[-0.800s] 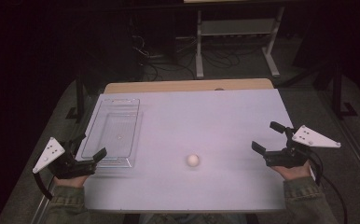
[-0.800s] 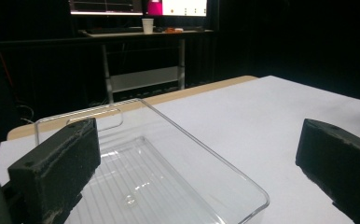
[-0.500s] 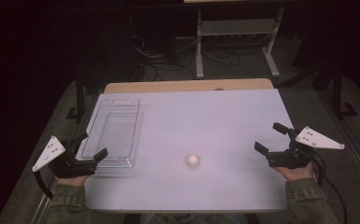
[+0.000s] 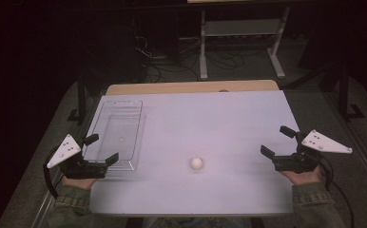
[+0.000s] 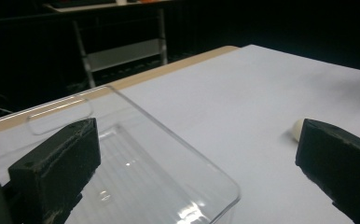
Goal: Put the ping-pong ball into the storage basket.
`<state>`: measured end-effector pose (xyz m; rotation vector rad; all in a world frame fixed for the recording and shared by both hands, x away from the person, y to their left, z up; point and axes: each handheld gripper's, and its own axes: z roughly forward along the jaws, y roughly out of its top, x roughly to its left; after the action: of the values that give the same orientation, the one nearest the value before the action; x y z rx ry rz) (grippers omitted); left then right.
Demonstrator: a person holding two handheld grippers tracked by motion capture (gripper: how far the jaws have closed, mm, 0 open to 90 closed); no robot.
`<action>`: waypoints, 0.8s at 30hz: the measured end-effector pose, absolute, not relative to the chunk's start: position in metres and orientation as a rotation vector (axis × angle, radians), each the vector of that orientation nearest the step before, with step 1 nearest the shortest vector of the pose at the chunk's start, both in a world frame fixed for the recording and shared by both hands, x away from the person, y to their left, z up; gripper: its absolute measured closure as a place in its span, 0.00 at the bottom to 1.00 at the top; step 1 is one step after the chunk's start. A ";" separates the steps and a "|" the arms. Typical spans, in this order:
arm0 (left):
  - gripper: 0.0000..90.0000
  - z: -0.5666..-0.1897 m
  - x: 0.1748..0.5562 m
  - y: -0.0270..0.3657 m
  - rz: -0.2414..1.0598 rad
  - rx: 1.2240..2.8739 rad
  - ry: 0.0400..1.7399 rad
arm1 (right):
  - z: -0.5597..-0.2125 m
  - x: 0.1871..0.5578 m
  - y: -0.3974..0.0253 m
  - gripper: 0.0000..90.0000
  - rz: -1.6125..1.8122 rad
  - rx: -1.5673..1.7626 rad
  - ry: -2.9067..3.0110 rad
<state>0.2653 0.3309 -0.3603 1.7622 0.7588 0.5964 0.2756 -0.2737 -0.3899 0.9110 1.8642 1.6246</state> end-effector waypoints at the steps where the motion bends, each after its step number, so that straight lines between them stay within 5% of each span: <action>1: 0.00 -0.359 0.266 0.329 0.592 1.773 0.748 | -0.390 0.276 -0.273 0.00 1.625 0.910 1.865; 24: 0.00 -0.319 0.292 0.286 0.530 1.955 0.591 | -0.394 0.277 -0.270 0.00 1.604 0.917 1.906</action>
<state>0.2918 0.2862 -0.3190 1.9548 0.5913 0.5305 0.2766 -0.2696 -0.3942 0.9173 1.9061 1.6042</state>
